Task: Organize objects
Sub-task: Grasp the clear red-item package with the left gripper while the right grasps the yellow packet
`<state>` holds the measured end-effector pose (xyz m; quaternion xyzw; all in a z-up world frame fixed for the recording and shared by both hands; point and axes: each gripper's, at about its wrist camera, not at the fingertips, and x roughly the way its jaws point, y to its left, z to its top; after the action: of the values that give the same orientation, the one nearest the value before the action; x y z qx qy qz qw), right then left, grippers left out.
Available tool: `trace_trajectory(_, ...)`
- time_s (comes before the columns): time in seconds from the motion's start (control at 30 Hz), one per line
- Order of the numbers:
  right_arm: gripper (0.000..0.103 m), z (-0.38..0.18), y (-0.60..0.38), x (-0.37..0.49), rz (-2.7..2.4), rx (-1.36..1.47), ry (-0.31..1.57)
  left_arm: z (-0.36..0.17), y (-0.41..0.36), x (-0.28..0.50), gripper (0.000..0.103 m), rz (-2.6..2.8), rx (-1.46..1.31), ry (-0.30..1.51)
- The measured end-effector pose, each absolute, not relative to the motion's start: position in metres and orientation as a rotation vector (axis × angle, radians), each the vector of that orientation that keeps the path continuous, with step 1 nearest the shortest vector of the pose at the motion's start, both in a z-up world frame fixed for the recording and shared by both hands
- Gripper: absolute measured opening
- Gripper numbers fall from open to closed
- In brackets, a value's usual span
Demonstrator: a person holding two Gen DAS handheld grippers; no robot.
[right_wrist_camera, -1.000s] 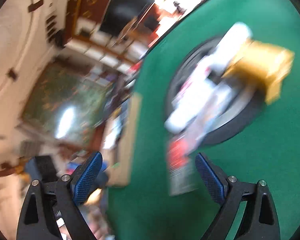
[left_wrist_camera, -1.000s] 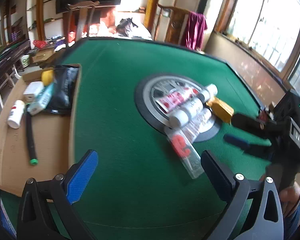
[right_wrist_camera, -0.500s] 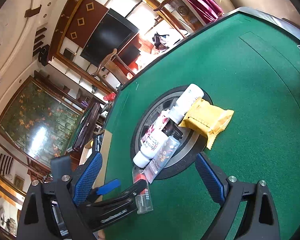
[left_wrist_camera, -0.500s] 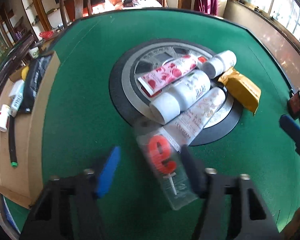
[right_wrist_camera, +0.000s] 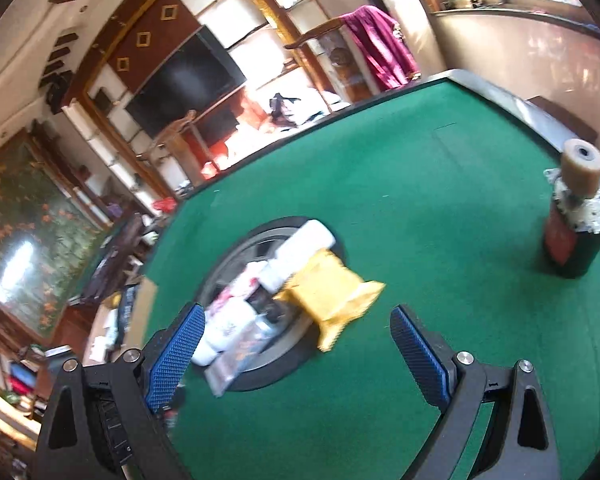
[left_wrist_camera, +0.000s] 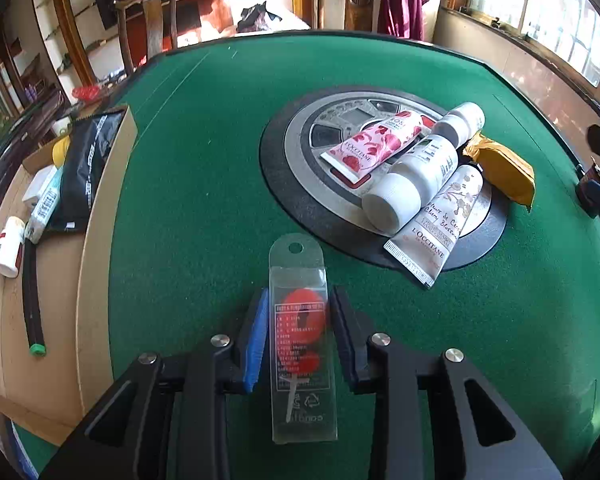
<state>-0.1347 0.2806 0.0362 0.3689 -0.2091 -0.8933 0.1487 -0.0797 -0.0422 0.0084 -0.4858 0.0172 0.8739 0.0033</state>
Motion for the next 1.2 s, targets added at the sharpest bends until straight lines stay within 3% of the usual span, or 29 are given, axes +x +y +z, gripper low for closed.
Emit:
trace_trajectory(0.07,0.097,0.033,0.279,-0.143,-2.564,1.095,-0.549,0.006,-0.043,-0.078,0.031,2.742,-1.496,0.048)
trace_trajectory(0.2,0.096,0.027,0.253,-0.164,-2.546,1.16,-0.172,0.006,-0.045,-0.082,0.032,2.741,-1.464,0.04)
trace_trajectory(0.3,0.095,0.018,0.241,-0.176,-2.53,1.176,0.004,0.006,-0.046,-0.082,0.032,2.74,-1.456,0.039)
trace_trajectory(0.47,0.089,0.001,0.232,-0.194,-2.473,1.216,0.108,0.006,-0.044,-0.081,0.034,2.762,-1.441,0.064)
trace_trajectory(0.57,0.06,-0.013,0.231,-0.198,-2.473,1.255,0.132,0.005,-0.046,-0.081,0.043,2.779,-1.445,0.061)
trace_trajectory(0.6,0.056,-0.013,0.232,-0.197,-2.484,1.24,0.14,0.005,-0.047,-0.081,0.046,2.784,-1.446,0.061)
trace_trajectory(0.67,0.055,-0.014,0.234,-0.195,-2.481,1.249,0.142,0.004,-0.052,-0.081,0.056,2.795,-1.453,0.036)
trace_trajectory(0.9,0.054,-0.012,0.238,-0.187,-2.521,1.281,0.075,0.002,-0.057,-0.081,0.063,2.801,-1.454,0.015)
trace_trajectory(0.93,0.054,-0.012,0.239,-0.186,-2.525,1.282,0.067,0.002,-0.057,-0.081,0.063,2.796,-1.454,0.013)
trace_trajectory(1.03,0.054,-0.01,0.241,-0.183,-2.534,1.288,0.044,0.005,-0.053,-0.077,0.027,2.788,-1.425,0.036)
trace_trajectory(1.2,0.054,0.001,0.249,-0.18,-2.567,1.282,-0.014,0.006,-0.054,-0.077,0.027,2.778,-1.42,0.008)
